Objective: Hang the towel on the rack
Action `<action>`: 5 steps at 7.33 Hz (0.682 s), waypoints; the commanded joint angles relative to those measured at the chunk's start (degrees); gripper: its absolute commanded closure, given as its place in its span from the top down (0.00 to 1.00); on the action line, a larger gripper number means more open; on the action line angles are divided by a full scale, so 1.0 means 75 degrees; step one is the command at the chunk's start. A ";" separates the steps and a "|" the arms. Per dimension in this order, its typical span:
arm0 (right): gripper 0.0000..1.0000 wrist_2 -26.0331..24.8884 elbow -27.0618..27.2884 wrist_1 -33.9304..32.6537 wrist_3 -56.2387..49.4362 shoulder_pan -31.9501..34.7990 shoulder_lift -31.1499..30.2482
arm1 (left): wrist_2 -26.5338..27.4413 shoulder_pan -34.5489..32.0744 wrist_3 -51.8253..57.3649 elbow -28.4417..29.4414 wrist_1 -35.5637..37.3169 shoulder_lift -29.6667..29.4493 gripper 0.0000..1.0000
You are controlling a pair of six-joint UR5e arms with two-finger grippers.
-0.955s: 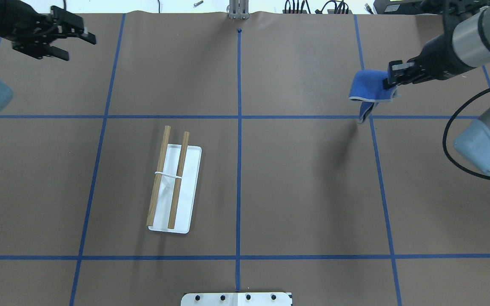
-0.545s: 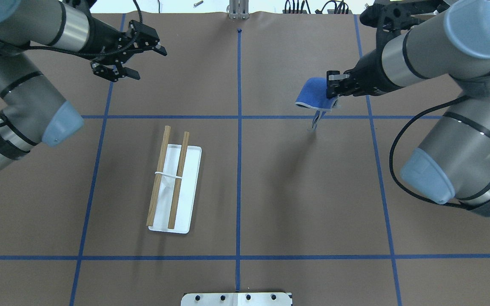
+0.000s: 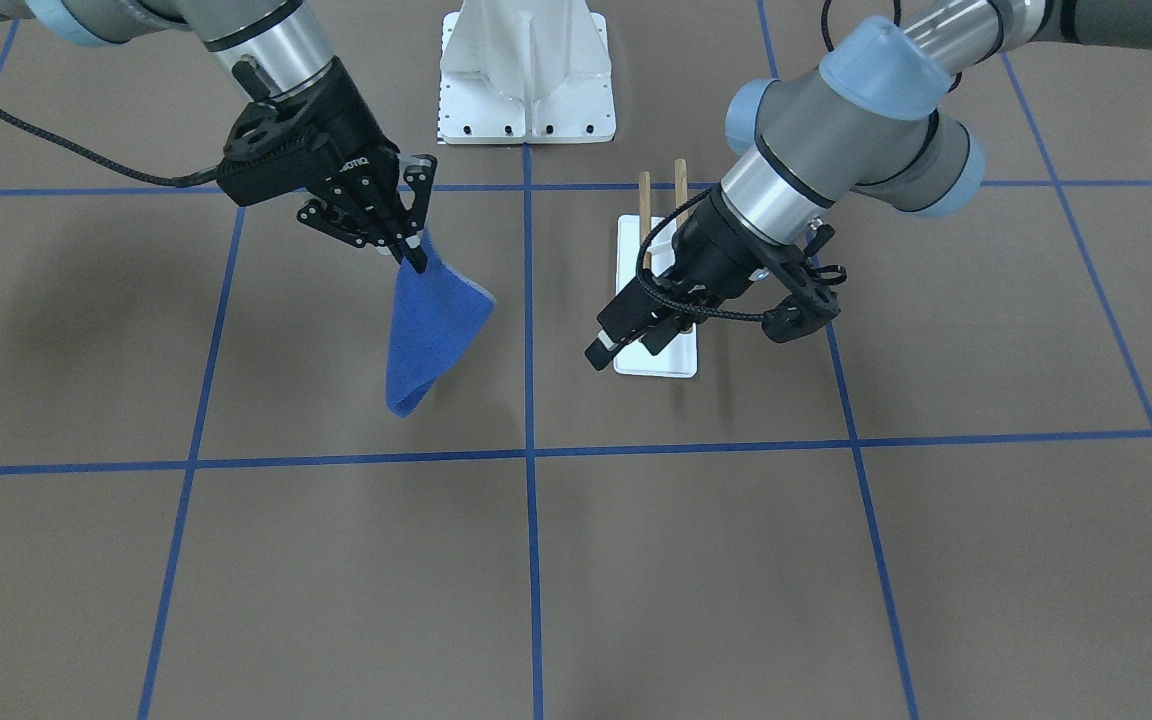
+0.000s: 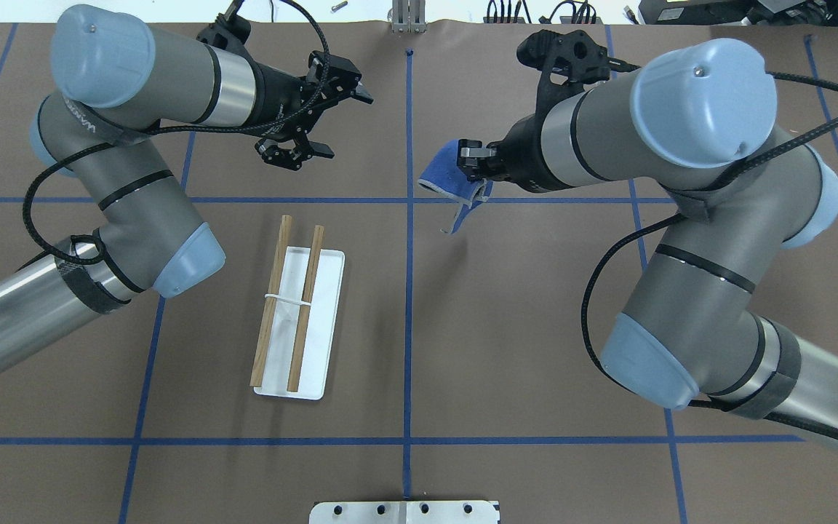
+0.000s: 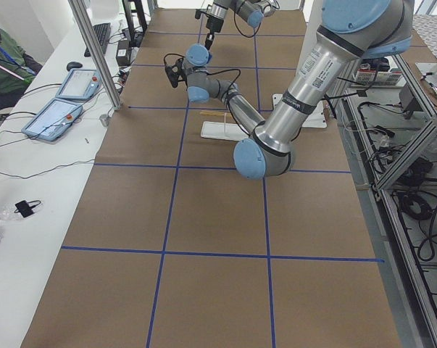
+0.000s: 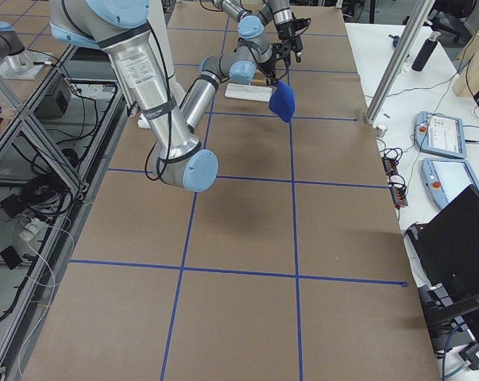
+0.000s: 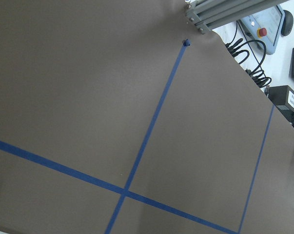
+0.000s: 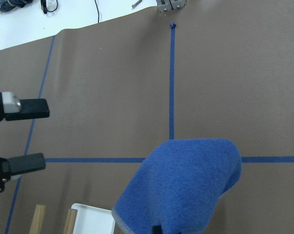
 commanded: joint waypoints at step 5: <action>0.00 -0.0676 -0.0720 0.0734 0.0385 -0.0152 0.0538 | 0.0685 0.0671 -0.1853 0.0413 -0.1409 -0.0164 0.97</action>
